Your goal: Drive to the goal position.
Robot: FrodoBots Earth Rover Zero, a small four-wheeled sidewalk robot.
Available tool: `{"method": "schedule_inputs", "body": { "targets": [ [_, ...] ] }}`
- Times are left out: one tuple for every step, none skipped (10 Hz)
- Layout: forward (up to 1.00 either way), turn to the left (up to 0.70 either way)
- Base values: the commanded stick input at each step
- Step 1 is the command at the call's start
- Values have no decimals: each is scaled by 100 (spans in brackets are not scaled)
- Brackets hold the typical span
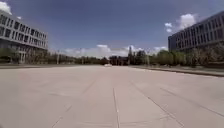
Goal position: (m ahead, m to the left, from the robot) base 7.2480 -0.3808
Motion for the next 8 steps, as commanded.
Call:
{"method": "schedule_inputs", "body": {
  "targets": [
    [50,1],
    [50,1],
    [50,1],
    [50,1],
    [50,1],
    [50,1],
    [50,1],
    [50,1]
  ]
}}
